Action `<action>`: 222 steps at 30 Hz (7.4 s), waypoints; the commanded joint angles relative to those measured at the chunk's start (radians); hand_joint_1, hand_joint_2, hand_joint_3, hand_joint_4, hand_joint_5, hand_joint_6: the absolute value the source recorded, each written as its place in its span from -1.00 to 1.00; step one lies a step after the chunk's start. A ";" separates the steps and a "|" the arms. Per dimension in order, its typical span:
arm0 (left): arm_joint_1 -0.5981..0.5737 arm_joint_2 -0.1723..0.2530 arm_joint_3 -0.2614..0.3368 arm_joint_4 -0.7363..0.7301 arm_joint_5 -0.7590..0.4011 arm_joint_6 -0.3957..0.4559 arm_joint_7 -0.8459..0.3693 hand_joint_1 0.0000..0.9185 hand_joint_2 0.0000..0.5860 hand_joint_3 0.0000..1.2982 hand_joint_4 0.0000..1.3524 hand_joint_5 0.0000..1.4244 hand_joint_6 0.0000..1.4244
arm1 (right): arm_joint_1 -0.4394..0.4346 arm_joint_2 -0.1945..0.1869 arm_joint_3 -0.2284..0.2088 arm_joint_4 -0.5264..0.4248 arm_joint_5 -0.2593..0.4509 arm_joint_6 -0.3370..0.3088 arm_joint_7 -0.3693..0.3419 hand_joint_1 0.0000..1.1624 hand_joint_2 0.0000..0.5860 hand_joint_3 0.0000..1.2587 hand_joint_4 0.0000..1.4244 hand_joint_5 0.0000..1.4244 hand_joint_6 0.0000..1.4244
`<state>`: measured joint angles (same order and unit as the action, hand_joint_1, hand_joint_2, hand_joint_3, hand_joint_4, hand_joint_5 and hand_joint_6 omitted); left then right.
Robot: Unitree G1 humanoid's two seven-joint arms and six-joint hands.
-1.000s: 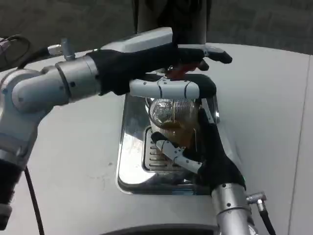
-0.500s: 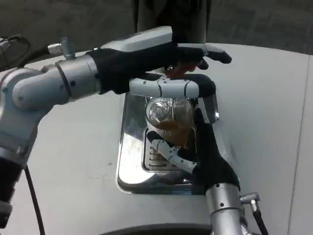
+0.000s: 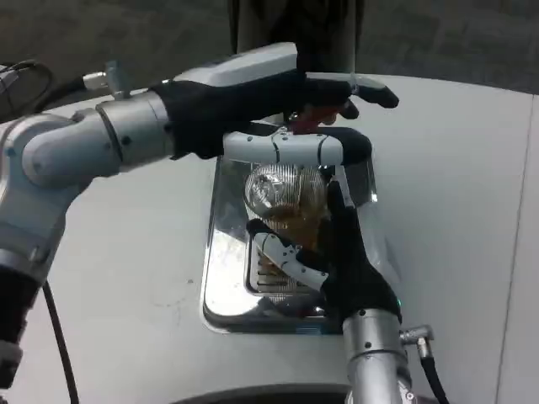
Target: Grasp the cup under the faucet to collect the drink, then remove the cup.
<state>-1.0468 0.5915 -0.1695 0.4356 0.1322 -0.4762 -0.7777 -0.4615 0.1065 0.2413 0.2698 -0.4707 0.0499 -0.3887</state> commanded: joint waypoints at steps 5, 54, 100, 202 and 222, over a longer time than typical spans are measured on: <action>-0.008 -0.001 -0.021 0.030 0.030 -0.013 -0.003 -1.00 -0.28 -0.71 -0.82 -0.73 -0.78 | -0.026 0.023 0.002 0.024 -0.010 0.006 -0.039 0.17 -0.19 -0.86 -0.79 -0.75 -0.83; 0.021 -0.019 0.107 -0.023 -0.052 -0.025 0.111 -1.00 -0.50 -0.80 -0.83 -0.69 -0.72 | 0.010 0.064 0.042 0.050 0.058 -0.078 -0.230 0.33 -0.13 -0.24 -0.17 -0.26 -0.44; 0.003 -0.032 0.227 -0.139 -0.155 -0.006 0.176 -1.00 -0.47 -0.65 -0.68 -0.56 -0.63 | 0.092 0.046 0.036 -0.103 0.046 -0.073 -0.222 0.33 -0.13 -0.11 -0.05 -0.11 -0.37; 1.277 -0.167 0.404 -0.866 0.128 -0.083 0.431 -1.00 -0.60 -0.87 -0.97 -0.83 -0.80 | 0.541 -0.075 -0.021 -0.838 -0.006 0.009 0.256 0.62 -0.31 0.15 0.09 0.17 -0.29; 1.293 -0.184 0.317 -0.916 0.318 0.014 0.498 -1.00 -0.64 -0.94 -1.00 -0.93 -0.87 | 0.579 -0.106 -0.012 -0.837 0.001 -0.022 0.282 0.63 -0.36 0.18 0.12 0.19 -0.28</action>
<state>0.2315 0.4093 0.1648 -0.4611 0.4253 -0.4815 -0.2938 0.1084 -0.0009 0.2215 -0.5268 -0.4817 0.0689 -0.1049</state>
